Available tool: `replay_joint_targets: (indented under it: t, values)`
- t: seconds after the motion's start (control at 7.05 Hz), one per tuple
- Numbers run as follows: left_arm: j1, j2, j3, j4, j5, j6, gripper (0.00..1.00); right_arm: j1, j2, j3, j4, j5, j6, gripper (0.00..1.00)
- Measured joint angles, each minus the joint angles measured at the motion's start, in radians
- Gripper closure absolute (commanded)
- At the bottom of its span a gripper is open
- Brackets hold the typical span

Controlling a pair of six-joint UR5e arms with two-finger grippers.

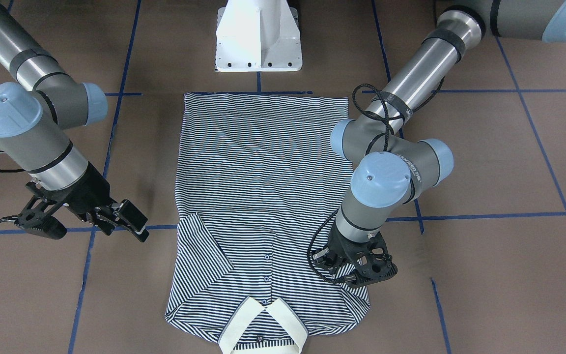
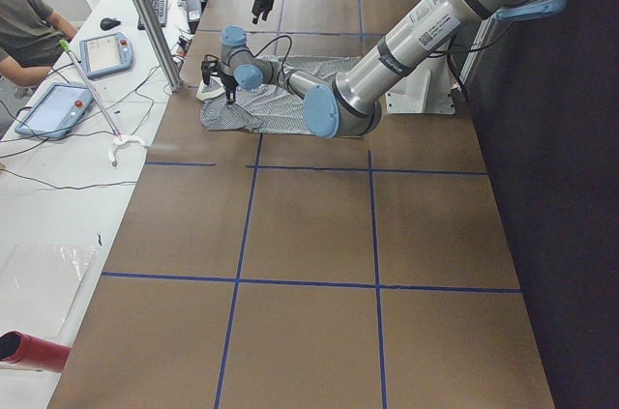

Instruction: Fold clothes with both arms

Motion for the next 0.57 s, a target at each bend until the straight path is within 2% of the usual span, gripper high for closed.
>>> replay_joint_targets:
  t: [0.14,0.28,0.57]
  values:
    - [0.008,0.004,-0.004,-0.01,0.012,0.0,0.37,0.0,0.0,0.0,0.001,0.0,0.0,0.0]
    - [0.011,0.019,-0.031,-0.015,0.016,0.0,0.36,0.0,0.0,0.003,0.001,0.0,0.001,0.0]
    - [0.033,0.133,-0.237,-0.012,0.013,-0.004,0.34,-0.014,-0.016,0.05,-0.022,0.021,0.03,0.0]
